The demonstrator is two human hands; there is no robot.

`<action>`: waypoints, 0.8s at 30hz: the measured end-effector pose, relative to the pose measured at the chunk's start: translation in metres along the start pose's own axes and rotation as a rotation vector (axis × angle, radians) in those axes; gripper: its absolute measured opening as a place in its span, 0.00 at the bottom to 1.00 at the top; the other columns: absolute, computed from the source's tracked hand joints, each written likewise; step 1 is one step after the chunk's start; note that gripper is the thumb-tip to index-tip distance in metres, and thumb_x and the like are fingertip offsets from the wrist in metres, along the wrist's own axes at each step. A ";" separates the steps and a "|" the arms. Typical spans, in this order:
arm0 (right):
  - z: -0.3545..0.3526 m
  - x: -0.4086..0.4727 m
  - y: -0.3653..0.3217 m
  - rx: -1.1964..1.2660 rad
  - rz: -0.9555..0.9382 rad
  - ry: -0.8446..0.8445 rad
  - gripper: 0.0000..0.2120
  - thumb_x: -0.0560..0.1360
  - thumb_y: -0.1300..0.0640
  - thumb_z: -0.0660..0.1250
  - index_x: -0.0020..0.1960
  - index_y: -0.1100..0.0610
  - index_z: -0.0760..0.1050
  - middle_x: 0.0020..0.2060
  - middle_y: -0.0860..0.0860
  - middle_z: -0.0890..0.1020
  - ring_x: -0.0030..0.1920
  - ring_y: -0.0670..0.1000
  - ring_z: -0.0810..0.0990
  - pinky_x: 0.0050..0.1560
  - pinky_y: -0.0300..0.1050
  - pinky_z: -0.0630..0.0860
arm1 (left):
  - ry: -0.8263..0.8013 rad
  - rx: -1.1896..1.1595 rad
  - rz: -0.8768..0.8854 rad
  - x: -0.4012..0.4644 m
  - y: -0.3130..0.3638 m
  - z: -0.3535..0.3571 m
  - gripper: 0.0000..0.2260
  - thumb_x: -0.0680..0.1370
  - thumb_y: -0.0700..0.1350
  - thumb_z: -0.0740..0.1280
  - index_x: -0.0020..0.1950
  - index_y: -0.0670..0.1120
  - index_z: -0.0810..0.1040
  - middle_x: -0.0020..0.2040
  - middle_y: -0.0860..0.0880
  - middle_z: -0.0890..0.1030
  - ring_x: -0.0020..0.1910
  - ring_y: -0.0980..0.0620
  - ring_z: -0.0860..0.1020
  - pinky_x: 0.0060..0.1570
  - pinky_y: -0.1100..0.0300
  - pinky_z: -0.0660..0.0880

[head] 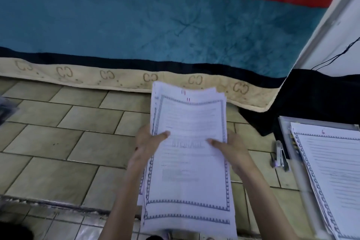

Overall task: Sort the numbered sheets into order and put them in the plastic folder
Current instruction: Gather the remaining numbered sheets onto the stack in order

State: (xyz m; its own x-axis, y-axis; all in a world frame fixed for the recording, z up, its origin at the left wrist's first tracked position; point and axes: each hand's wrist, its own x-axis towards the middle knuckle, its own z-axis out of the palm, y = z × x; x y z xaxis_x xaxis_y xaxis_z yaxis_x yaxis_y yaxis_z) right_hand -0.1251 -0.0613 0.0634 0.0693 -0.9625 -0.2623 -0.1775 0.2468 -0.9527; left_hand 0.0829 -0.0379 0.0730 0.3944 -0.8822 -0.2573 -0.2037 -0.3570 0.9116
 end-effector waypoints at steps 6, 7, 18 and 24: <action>-0.018 -0.027 -0.098 0.127 -0.602 0.250 0.09 0.74 0.62 0.69 0.48 0.49 0.78 0.46 0.43 0.83 0.46 0.39 0.82 0.43 0.32 0.75 | 0.287 -0.450 0.503 -0.042 0.098 -0.003 0.13 0.72 0.42 0.73 0.55 0.46 0.76 0.47 0.56 0.82 0.46 0.60 0.82 0.42 0.66 0.79; -0.019 -0.030 -0.106 0.157 -0.666 0.263 0.09 0.74 0.62 0.69 0.48 0.48 0.77 0.45 0.43 0.83 0.47 0.40 0.81 0.45 0.31 0.75 | 0.298 -0.498 0.564 -0.044 0.106 0.000 0.15 0.72 0.40 0.72 0.56 0.46 0.74 0.48 0.57 0.81 0.46 0.63 0.81 0.43 0.67 0.78; -0.030 -0.003 -0.014 -0.047 -0.413 0.192 0.21 0.65 0.51 0.75 0.56 0.52 0.78 0.52 0.44 0.82 0.52 0.38 0.80 0.51 0.33 0.77 | 0.197 -0.248 0.378 0.002 0.025 0.031 0.21 0.68 0.42 0.75 0.55 0.50 0.68 0.46 0.59 0.77 0.41 0.70 0.77 0.37 0.77 0.72; -0.022 0.006 -0.018 0.131 -0.430 0.195 0.17 0.65 0.65 0.76 0.48 0.48 0.78 0.46 0.41 0.82 0.45 0.35 0.81 0.42 0.28 0.76 | 0.078 -0.179 0.361 0.010 0.016 0.039 0.07 0.73 0.42 0.71 0.49 0.49 0.77 0.41 0.60 0.80 0.37 0.68 0.79 0.32 0.76 0.72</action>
State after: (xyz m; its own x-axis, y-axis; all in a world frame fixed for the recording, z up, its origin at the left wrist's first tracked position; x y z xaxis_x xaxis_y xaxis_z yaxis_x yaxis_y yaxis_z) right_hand -0.1436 -0.0739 0.0821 -0.0777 -0.9804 0.1812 -0.0472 -0.1779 -0.9829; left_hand 0.0482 -0.0649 0.0724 0.3943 -0.9126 0.1083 -0.1853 0.0365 0.9820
